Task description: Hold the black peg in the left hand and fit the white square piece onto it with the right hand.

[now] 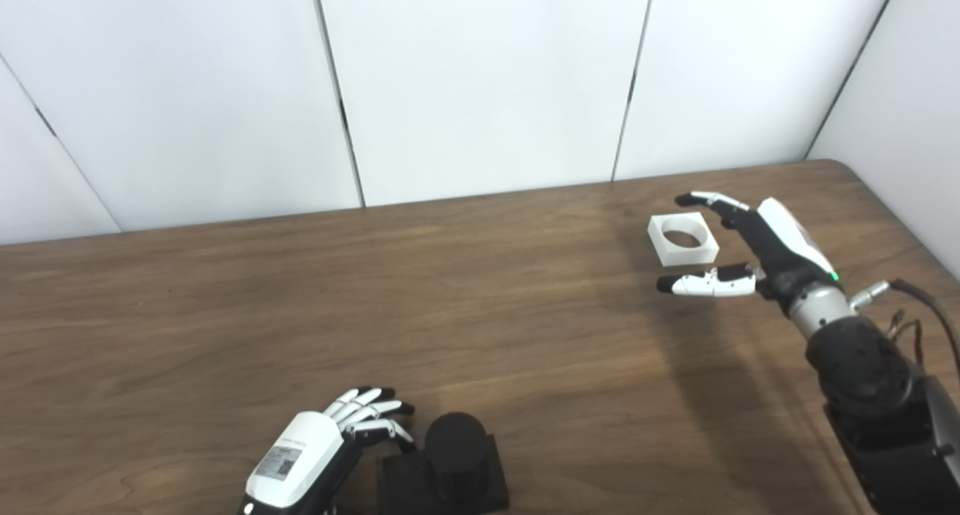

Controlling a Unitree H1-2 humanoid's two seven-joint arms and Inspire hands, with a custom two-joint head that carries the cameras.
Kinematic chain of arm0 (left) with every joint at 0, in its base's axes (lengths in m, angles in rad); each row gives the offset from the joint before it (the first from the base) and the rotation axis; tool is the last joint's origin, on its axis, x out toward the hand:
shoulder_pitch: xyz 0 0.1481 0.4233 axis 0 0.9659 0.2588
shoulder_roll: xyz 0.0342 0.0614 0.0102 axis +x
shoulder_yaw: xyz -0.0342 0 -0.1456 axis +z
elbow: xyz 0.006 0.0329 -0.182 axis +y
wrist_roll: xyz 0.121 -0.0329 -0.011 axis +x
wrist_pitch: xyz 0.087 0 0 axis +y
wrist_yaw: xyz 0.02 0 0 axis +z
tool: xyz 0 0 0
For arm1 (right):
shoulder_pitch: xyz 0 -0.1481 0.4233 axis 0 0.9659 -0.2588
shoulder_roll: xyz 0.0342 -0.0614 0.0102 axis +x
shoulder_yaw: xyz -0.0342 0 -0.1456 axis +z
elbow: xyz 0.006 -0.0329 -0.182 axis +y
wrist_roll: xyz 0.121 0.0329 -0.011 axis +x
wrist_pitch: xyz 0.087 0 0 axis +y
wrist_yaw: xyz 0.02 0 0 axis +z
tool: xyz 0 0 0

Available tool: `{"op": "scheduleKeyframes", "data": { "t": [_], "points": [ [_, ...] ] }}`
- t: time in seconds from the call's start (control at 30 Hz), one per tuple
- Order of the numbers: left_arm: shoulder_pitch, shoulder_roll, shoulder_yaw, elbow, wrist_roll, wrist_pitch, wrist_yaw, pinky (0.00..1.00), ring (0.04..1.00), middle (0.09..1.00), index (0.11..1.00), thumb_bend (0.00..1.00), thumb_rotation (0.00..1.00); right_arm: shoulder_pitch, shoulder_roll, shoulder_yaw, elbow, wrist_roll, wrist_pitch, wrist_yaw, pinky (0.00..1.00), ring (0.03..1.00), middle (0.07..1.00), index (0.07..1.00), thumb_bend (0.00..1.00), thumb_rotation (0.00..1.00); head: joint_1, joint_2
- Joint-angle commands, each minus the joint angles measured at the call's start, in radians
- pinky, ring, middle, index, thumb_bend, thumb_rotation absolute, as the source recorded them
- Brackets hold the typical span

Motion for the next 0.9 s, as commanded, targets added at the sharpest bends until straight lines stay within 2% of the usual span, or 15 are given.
{"op": "scheduleKeyframes", "data": {
  "t": [0.0, 0.27, 0.5, 0.67, 0.87],
  "points": [
    [0.033, 0.039, -0.02, 0.033, 0.021, -0.006, -0.077, 0.94, 0.913, 0.831, 0.491, 0.51, 0.04, -0.068, -0.065, 0.005, 0.017, -0.035, 0.0, 0.018, 0.85, 0.93, 0.901, 0.806, 0.76, 0.23, -0.003, 0.001],
    [0.041, 0.043, -0.015, 0.028, 0.005, -0.014, -0.081, 0.94, 0.913, 0.835, 0.491, 0.51, 0.05, -0.189, -0.134, 0.063, 0.178, -0.061, -0.04, 0.048, 0.86, 0.962, 0.917, 0.8, 0.84, 0.16, -0.007, 0.006],
    [0.05, 0.043, -0.01, 0.01, -0.001, -0.007, -0.091, 0.94, 0.911, 0.834, 0.491, 0.51, 0.05, -0.307, -0.215, 0.187, 0.33, -0.126, -0.065, 0.127, 0.93, 0.998, 0.954, 0.832, 0.86, 0.16, -0.008, 0.013],
    [0.055, 0.043, -0.007, 0.001, -0.008, -0.011, -0.093, 0.93, 0.908, 0.83, 0.49, 0.51, 0.05, -0.36, -0.231, 0.239, 0.413, -0.153, -0.084, 0.143, 0.94, 1.0, 0.954, 0.828, 0.87, 0.14, -0.005, 0.017],
    [0.062, 0.037, 0.0, -0.008, -0.017, -0.023, -0.08, 0.92, 0.894, 0.816, 0.49, 0.51, 0.04, -0.423, -0.245, 0.328, 0.513, -0.22, -0.117, 0.172, 0.97, 1.0, 0.966, 0.836, 0.88, 0.15, -0.006, 0.021]
  ]
}}
